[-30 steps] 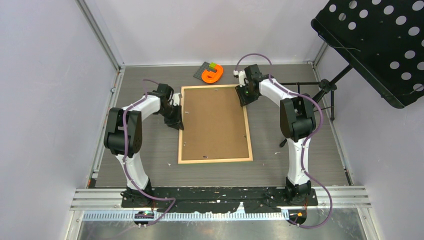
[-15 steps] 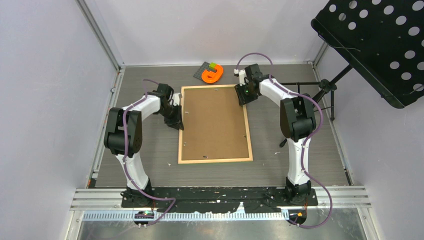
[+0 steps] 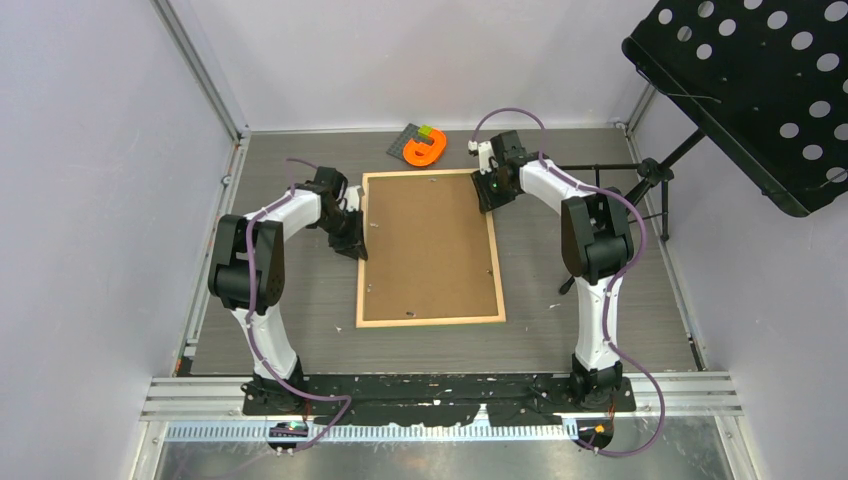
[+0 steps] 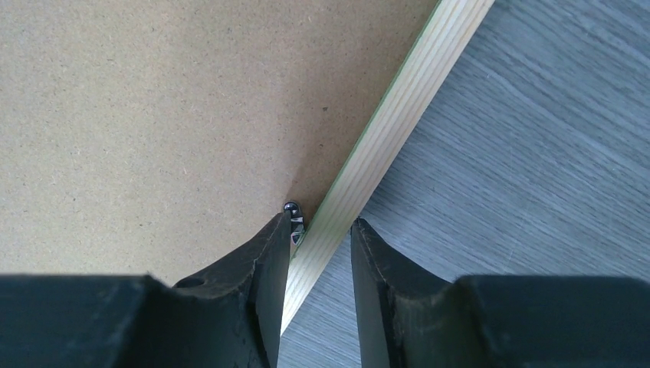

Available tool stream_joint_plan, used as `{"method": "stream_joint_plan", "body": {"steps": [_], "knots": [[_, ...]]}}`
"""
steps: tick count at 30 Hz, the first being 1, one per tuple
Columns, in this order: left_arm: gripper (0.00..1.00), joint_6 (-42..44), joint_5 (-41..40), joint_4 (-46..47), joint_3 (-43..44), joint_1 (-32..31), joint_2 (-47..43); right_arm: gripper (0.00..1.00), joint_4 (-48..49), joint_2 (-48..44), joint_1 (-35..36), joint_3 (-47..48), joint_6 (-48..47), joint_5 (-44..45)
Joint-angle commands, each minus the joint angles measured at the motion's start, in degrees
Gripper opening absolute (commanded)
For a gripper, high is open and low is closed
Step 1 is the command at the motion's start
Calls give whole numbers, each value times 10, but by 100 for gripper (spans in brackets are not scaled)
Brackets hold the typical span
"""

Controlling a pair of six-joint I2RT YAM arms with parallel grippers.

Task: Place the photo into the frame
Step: Install the photo frame at the center of the board.

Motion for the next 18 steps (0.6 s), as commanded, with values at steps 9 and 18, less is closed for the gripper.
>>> {"method": "stream_joint_plan", "body": {"steps": [9, 18], "knots": [[0, 19, 24, 22, 4, -5, 21, 31, -10, -21, 6, -1, -33, 11], [0, 20, 25, 21, 5, -5, 21, 19, -23, -9, 6, 30, -63, -36]]}}
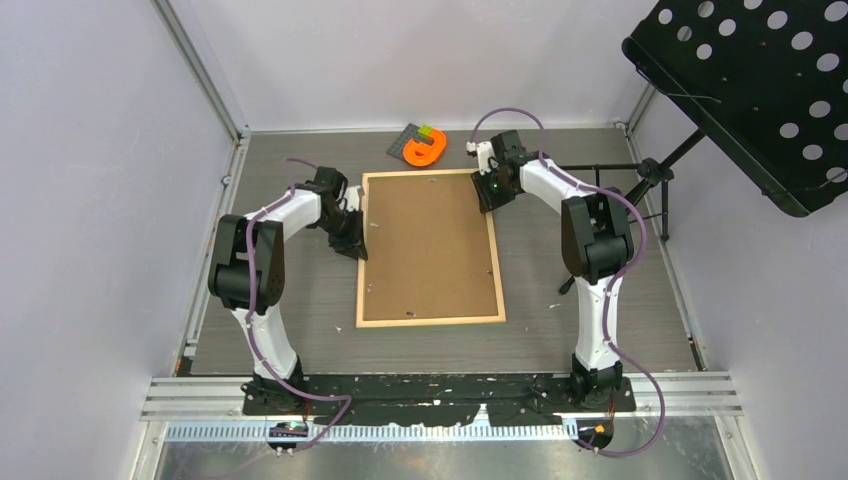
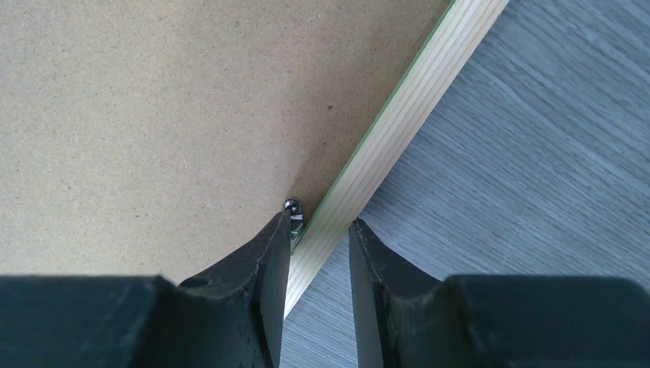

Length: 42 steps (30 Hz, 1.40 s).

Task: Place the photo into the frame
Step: Install the photo frame at the center of the board.

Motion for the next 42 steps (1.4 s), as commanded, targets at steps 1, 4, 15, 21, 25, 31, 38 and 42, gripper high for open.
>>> {"method": "stream_joint_plan", "body": {"steps": [1, 4, 15, 21, 25, 31, 38, 42], "knots": [[0, 19, 25, 21, 4, -5, 22, 17, -18, -6, 7, 28, -43, -30], [0, 19, 26, 21, 5, -5, 22, 16, -22, -6, 7, 32, -59, -34], [0, 19, 26, 21, 5, -5, 22, 13, -19, -9, 7, 25, -85, -29], [0, 19, 26, 21, 5, -5, 22, 11, -12, -6, 7, 28, -93, -31], [0, 20, 28, 21, 5, -5, 23, 9, -8, -4, 7, 29, -104, -34], [0, 21, 31, 19, 6, -5, 25, 8, 2, -5, 7, 32, -126, -46], [0, 23, 32, 18, 7, -5, 25, 20, 10, -13, 7, 30, -154, -62], [0, 23, 32, 18, 6, -5, 25, 50, 16, -26, 7, 20, -128, -59]]}}
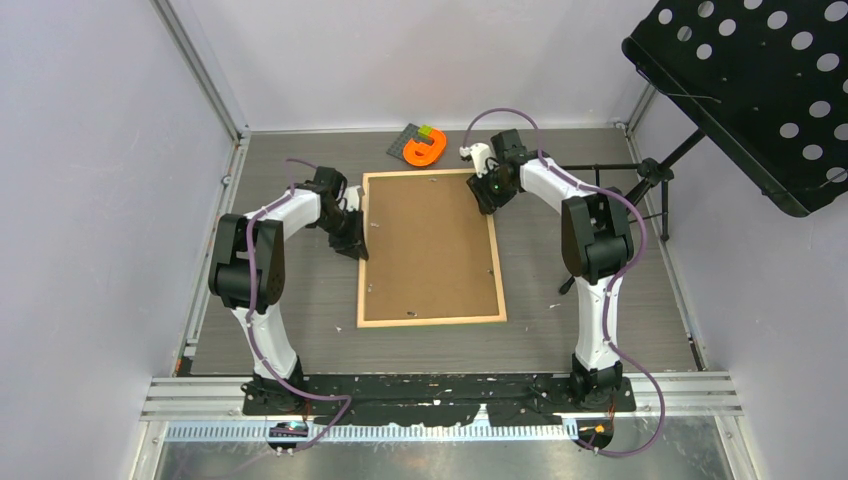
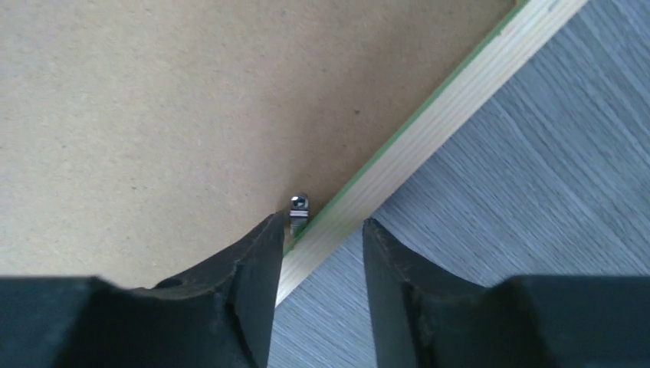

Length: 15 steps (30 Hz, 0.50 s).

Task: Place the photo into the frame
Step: Install the photo frame at the center of the board.

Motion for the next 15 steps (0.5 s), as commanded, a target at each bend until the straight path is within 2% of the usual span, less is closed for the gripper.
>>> {"method": "stream_joint_plan", "body": {"steps": [1, 8, 15], "knots": [[0, 20, 20, 21, 4, -8, 20, 54, 35, -34, 7, 8, 1, -38], [0, 17, 15, 27, -2, -8, 14, 62, 33, -73, -3, -14, 87, -48], [0, 15, 14, 29, -3, -8, 14, 65, 31, -154, -13, -119, 79, -33]]}}
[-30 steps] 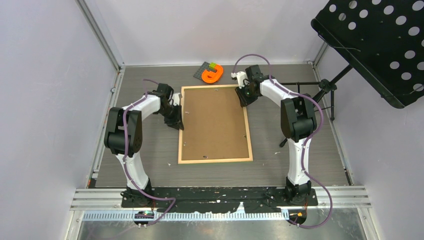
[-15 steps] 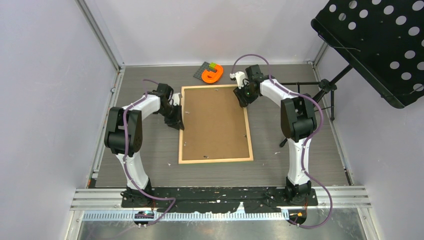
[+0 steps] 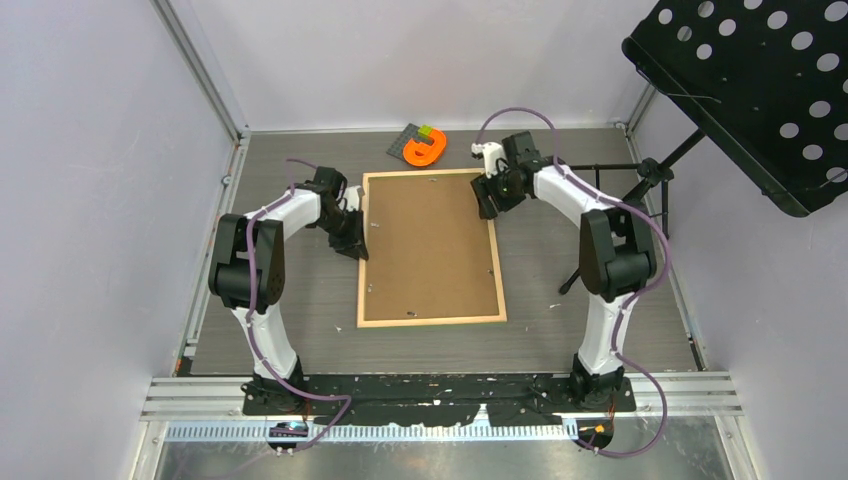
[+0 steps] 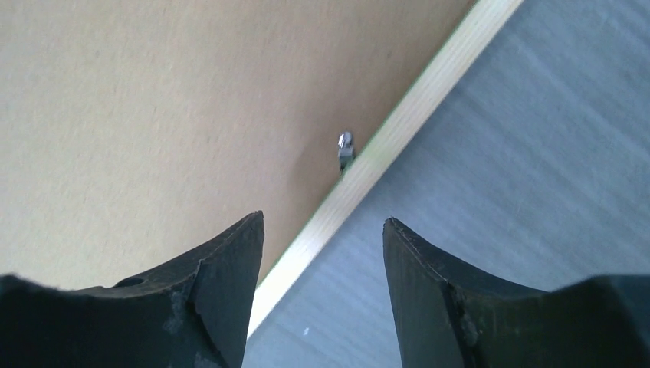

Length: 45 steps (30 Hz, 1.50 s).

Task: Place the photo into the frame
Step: Install the photo frame at the center of the board.

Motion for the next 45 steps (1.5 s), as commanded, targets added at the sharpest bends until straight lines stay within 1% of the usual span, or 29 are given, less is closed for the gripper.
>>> {"method": "stream_joint_plan", "body": {"steps": [1, 5, 8, 12, 17, 26, 34, 45], "knots": [[0, 16, 14, 29, -2, -8, 14, 66, 9, -96, -6, -76, -1, -4], [0, 16, 14, 28, -2, -8, 13, 71, 1, -150, -6, -151, -30, -24], [0, 16, 16, 28, -3, -7, 13, 72, -9, -189, -6, -202, -55, -41], [0, 15, 18, 29, -3, -6, 15, 72, -14, -226, -3, -255, -76, -58], [0, 15, 22, 30, -5, -3, 14, 72, -18, -245, 14, -297, -82, -74], [0, 16, 26, 30, -5, -2, 14, 69, -12, -225, 39, -316, -75, -81], [0, 16, 27, 30, -5, -1, 15, 62, -2, -205, 46, -308, -61, -68], [0, 16, 30, 29, -3, -1, 17, 56, 14, -179, 58, -296, -47, -42]]}}
